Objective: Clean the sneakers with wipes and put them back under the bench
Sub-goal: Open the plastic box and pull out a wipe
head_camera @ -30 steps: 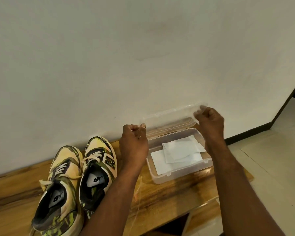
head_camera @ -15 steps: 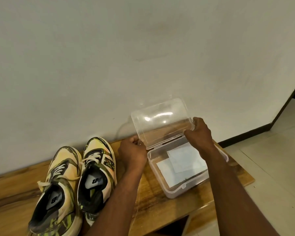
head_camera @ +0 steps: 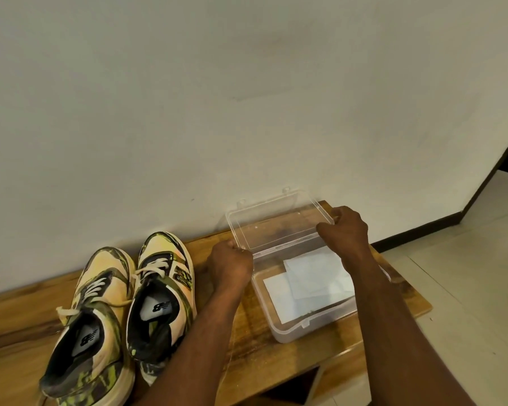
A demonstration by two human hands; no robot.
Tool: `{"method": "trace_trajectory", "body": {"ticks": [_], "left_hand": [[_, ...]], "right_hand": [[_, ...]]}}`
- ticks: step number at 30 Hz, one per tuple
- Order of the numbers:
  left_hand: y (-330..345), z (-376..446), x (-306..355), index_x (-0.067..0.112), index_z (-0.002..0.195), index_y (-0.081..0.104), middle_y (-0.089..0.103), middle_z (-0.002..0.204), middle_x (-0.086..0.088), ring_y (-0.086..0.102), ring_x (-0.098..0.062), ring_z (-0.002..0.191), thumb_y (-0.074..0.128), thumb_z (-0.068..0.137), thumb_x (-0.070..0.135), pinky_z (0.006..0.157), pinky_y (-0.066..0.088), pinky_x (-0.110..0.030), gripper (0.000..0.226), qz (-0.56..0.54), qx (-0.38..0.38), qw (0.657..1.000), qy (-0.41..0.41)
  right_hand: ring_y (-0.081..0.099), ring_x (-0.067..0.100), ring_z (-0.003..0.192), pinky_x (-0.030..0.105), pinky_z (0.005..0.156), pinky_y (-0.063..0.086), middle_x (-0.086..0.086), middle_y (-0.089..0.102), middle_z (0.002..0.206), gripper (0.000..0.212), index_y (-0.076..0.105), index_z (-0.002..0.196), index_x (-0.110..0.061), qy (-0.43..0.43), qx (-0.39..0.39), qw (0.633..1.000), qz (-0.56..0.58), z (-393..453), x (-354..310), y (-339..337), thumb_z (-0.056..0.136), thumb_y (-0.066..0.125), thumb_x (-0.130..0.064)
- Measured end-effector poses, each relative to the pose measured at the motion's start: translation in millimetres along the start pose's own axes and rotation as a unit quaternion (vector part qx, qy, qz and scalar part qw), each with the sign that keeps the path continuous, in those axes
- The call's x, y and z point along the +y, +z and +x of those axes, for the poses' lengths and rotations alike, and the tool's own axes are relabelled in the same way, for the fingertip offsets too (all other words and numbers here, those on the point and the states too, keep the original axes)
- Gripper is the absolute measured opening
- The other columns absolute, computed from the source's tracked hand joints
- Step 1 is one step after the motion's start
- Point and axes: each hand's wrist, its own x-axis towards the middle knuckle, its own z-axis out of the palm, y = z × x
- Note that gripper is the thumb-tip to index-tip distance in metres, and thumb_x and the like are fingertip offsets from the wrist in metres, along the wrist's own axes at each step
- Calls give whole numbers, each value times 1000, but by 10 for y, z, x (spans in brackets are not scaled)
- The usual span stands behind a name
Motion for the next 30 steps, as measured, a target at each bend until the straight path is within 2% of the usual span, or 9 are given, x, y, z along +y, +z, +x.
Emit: {"method": "trace_trajectory", "body": {"ticks": [2, 5, 7, 9, 12, 16, 19, 24, 30], "left_hand": [[-17, -12, -21, 11, 84, 77, 73, 75, -8, 61, -21, 61, 61, 92, 10, 51, 34, -22, 18, 11, -3, 1000, 1], [-71, -65, -33, 11, 80, 75, 71, 72, -9, 60, -24, 61, 60, 94, 15, 51, 33, -25, 20, 47, -8, 999, 8], [-82, -107, -20, 11, 87, 72, 72, 82, -8, 65, -28, 75, 62, 97, 23, 58, 38, -29, 19, 72, 8, 997, 32], [-63, -187, 1, 13, 106, 71, 73, 104, -4, 67, -28, 96, 67, 97, 31, 72, 43, -30, 20, 98, 51, 990, 83], [0, -333, 57, 19, 129, 67, 68, 123, 2, 63, -19, 112, 77, 91, 29, 85, 46, -27, 40, 87, 106, 972, 192], [170, -466, 167, 18, 109, 76, 74, 99, 5, 67, -9, 88, 81, 87, 18, 65, 42, -15, 22, 83, 26, 968, 234], [315, -522, 218, 16, 101, 79, 76, 95, 1, 71, -15, 86, 76, 90, 18, 65, 44, -18, 12, 154, -45, 964, 212], [467, -479, 297, 15, 120, 73, 74, 117, -3, 70, -21, 101, 75, 96, 28, 82, 51, -27, 27, 278, -74, 941, 177], [623, -398, 375, 17, 124, 71, 74, 118, -4, 71, -23, 101, 74, 97, 26, 85, 56, -30, 28, 333, -49, 927, 168]], "right_hand": [[63, 24, 99, 36, 90, 54, 8, 68, 118, 44, 64, 127, -11, 1, 1, 1000, 1, 7, 6, -11, 84, 71, -15], [60, 21, 96, 31, 85, 49, 9, 69, 121, 41, 67, 125, -11, 0, 9, 1000, 0, 1, 8, -18, 84, 71, -11], [60, 19, 92, 28, 82, 46, 6, 70, 116, 39, 69, 122, -10, -18, 24, 999, -16, -16, -15, -20, 83, 74, -11], [60, 18, 86, 25, 76, 43, 0, 68, 105, 36, 71, 117, -11, -34, 55, 997, -33, -44, -51, -40, 81, 75, -11], [65, 18, 78, 24, 68, 46, 0, 74, 94, 24, 76, 100, -13, -23, 109, 993, -42, -31, -69, -126, 76, 75, -12], [72, 20, 59, 33, 62, 62, 6, 74, 70, 17, 73, 84, -7, 56, 26, 993, -100, 28, -36, -248, 76, 84, -18], [71, 16, 51, 25, 57, 55, 3, 72, 60, 16, 69, 85, -9, 67, -12, 983, -170, -4, 28, -240, 81, 81, -18], [74, 20, 66, 30, 68, 61, 6, 74, 83, 23, 67, 100, -10, 18, -21, 973, -229, -78, 124, -47, 85, 81, -19], [72, 25, 97, 35, 87, 59, 8, 73, 114, 32, 66, 119, -14, -8, 18, 966, -258, -108, 223, 135, 90, 77, -22]]}}
